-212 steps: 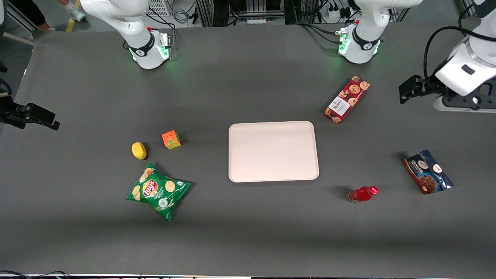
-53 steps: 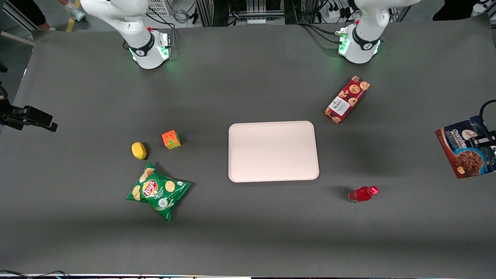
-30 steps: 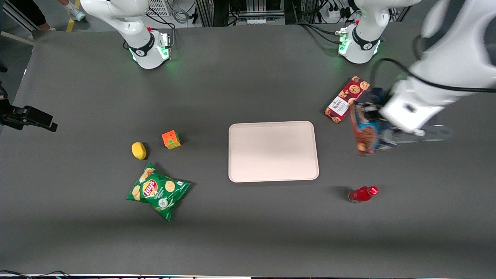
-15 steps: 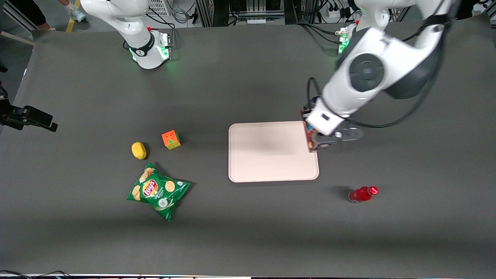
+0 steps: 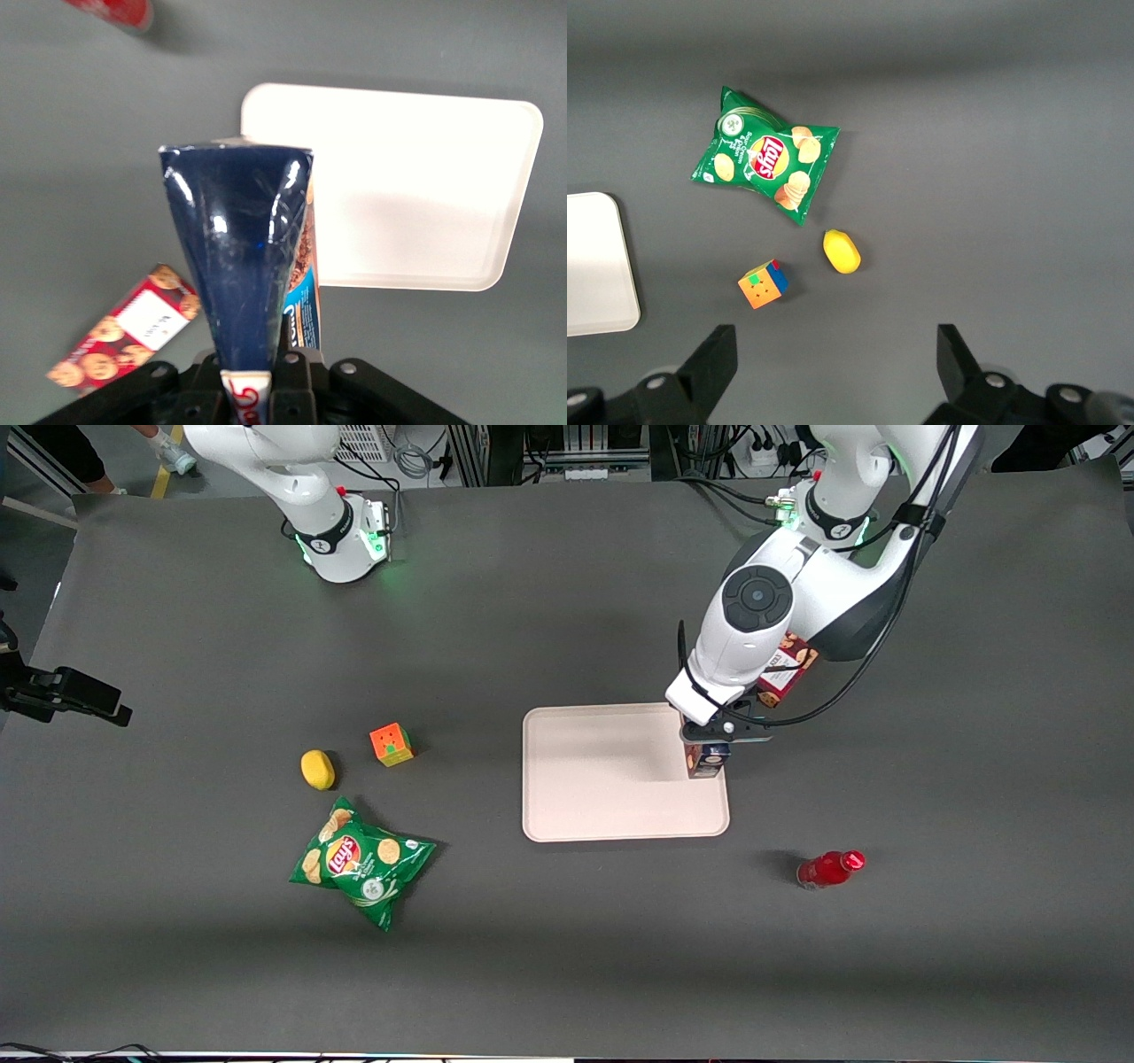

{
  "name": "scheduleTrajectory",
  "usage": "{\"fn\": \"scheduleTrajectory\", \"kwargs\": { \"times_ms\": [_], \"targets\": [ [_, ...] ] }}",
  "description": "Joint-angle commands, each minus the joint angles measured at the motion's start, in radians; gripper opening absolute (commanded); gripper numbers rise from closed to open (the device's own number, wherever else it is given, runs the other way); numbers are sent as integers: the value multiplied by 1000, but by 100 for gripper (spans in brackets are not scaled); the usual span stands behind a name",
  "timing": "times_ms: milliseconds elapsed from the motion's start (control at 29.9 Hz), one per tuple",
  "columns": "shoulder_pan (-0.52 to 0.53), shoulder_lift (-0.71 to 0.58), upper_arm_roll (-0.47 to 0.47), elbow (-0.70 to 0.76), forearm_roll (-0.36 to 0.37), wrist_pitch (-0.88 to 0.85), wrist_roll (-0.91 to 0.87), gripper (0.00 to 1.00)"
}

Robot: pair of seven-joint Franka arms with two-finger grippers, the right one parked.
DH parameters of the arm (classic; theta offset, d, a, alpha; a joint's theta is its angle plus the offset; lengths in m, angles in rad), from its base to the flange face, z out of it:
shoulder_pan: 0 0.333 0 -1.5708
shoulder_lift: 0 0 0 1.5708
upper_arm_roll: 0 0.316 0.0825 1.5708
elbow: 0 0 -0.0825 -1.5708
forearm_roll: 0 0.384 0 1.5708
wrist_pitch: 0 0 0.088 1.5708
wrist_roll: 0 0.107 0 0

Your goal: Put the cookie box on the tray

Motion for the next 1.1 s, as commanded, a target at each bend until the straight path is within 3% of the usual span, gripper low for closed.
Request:
{"fn": "scheduleTrajectory", "kwargs": {
  "times_ms": [0,200,368,768,869,969,1036,1069],
  "targets": [
    [-14,53,3,-50,35,131,-67,12],
    [-17,128,8,-53,45,220,-73,12],
    [-10,155,20,-52,182,221,-87,12],
    [-9,163,28,-39,197,208,-97,12],
    [-9,168,28,-41,197,207,-97,16],
    [-9,171,31,-41,197,207,-97,32],
    [-9,172,36,-39,196,208,-99,72],
    [-9,175,39,-36,197,210,-97,87]
  ]
}}
